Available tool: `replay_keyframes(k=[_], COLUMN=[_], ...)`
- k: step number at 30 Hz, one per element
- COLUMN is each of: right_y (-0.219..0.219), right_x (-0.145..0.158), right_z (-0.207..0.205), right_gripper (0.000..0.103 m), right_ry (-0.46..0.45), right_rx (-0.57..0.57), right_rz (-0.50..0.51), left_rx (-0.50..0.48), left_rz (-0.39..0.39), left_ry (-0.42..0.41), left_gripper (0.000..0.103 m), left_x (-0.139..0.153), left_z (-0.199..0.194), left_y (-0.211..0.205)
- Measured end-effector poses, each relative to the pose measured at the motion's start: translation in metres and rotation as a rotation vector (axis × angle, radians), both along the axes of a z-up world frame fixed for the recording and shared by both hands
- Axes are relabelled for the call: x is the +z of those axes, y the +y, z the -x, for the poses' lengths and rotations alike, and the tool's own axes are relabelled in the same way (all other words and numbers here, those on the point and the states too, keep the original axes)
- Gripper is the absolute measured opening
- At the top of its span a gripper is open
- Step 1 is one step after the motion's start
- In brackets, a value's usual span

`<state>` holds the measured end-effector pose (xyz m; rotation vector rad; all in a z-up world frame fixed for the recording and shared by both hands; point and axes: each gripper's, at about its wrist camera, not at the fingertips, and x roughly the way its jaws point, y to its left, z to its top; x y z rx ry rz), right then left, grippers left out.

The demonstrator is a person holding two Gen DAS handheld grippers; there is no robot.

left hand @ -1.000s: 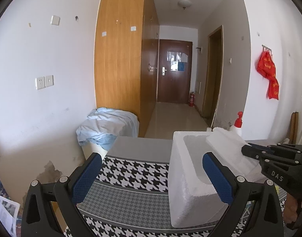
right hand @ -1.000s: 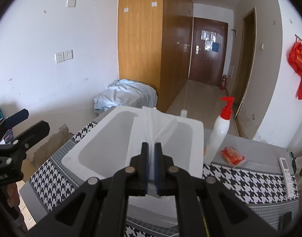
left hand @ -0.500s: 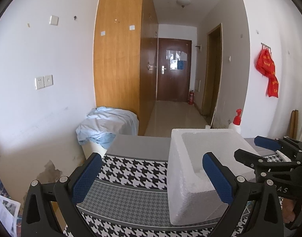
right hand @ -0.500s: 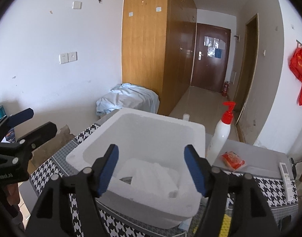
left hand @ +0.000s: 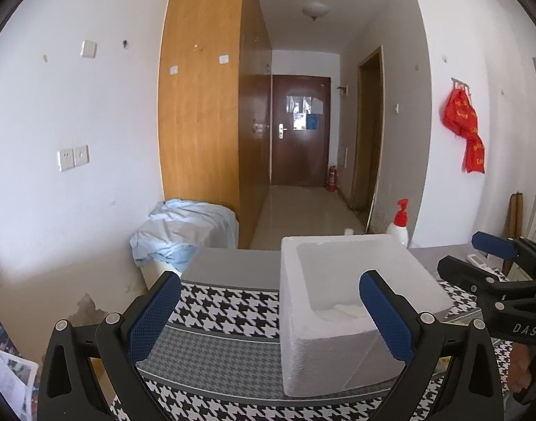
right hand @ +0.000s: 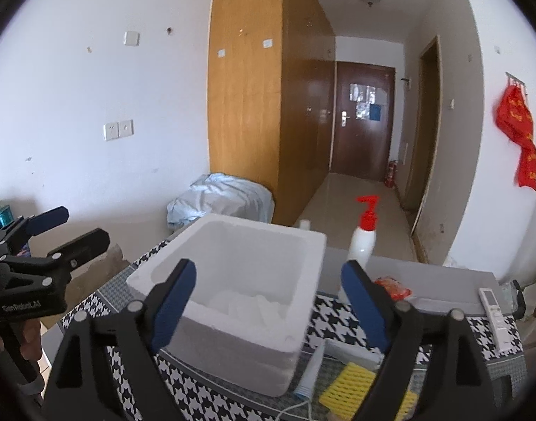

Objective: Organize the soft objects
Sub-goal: 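Withdraw both tools from the foam box back toward the table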

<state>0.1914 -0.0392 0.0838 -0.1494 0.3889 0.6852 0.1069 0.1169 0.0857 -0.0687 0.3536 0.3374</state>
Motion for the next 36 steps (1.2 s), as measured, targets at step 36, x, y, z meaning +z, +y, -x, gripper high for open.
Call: replay_keyframes(k=[36], right_y=[-0.101], right_x=[-0.013], right_z=[0.034], right_gripper=[0.096], right_ry=[-0.053], right_rx=[-0.153], right_rz=[-0.089], left_rx=[-0.201], left_rz=[0.002], left_ry=[-0.074], left_gripper=[0.102], left_x=[0.001], left_z=[0.014], left_y=[-0.082])
